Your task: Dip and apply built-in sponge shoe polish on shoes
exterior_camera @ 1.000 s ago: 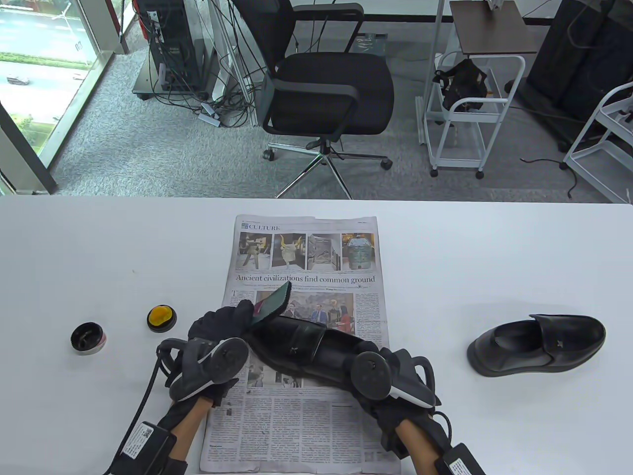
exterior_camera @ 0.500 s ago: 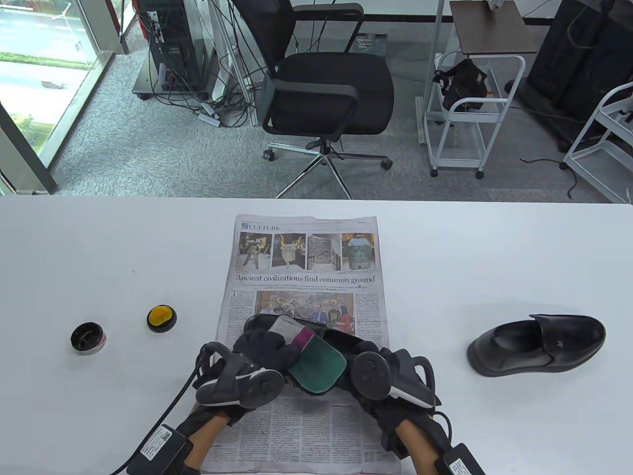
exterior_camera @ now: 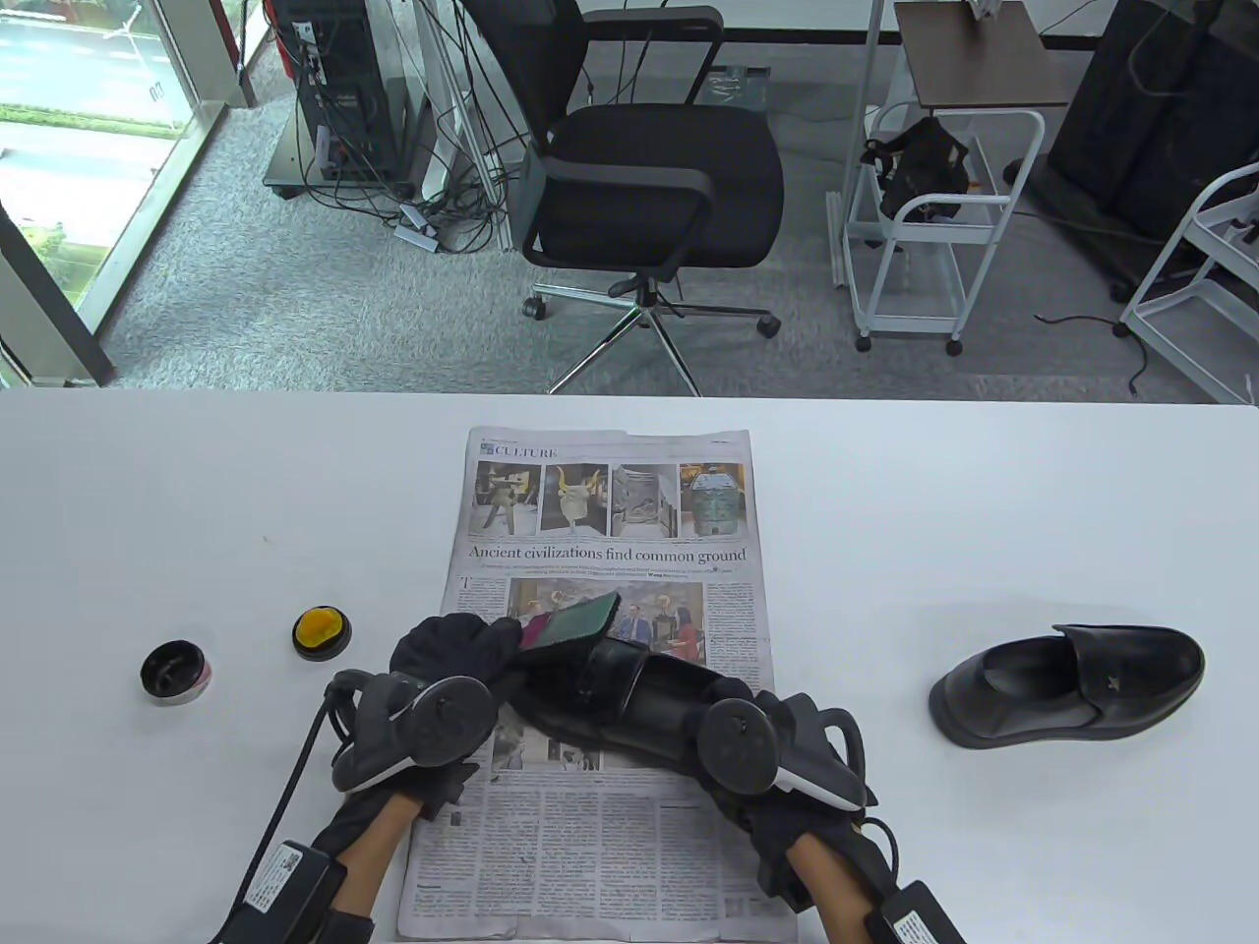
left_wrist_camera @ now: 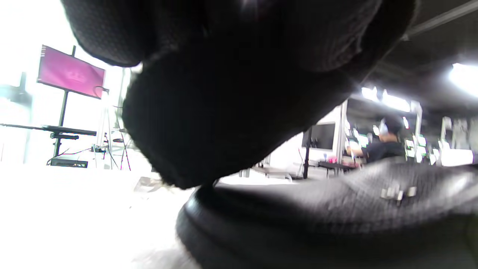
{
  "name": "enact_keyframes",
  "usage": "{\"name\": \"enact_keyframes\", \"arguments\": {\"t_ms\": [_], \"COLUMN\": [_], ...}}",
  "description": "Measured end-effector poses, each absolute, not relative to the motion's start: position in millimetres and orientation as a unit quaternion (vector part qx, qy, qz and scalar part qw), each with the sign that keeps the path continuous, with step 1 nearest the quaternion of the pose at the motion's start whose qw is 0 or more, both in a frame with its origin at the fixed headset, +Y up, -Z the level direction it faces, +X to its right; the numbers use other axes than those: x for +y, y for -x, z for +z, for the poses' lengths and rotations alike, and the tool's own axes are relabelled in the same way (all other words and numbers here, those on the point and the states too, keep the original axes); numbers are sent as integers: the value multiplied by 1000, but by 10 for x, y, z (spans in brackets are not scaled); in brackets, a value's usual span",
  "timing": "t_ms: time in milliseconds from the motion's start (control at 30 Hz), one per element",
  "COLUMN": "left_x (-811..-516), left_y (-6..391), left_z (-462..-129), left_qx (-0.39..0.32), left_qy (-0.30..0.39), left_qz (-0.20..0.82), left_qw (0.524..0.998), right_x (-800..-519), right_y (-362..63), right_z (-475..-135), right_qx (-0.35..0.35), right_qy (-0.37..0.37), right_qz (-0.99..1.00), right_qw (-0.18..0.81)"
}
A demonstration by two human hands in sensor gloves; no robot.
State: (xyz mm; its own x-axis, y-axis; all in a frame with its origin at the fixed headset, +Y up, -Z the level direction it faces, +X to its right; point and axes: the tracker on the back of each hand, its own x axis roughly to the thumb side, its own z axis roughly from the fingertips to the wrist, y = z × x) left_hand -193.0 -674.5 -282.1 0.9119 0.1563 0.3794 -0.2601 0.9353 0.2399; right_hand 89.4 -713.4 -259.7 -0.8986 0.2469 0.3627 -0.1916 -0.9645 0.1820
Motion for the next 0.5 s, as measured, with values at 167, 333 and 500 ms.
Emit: {"name": "enact_keyframes", "arguments": {"t_ms": [167,333,500], "left_x": [-6720,-6795,-6956], "left_y": [1810,1538,1264], "left_z": [-2748,-2675,-2635], "left_qx": [-168,-218,-295], "left_qy": [-189,-216,-231], "left_qz": [150,105,-94], "left_qw": [956,946,922], "right_x": [-7135,-7135,-7136], "right_y": [-893,-893,-892], "right_z": [-2599,-2599,-2597], "right_qx": [71,71,70], "right_qy": [-195,-195,-195], "right_qz": [972,972,972], "right_qw": [113,113,113]}}
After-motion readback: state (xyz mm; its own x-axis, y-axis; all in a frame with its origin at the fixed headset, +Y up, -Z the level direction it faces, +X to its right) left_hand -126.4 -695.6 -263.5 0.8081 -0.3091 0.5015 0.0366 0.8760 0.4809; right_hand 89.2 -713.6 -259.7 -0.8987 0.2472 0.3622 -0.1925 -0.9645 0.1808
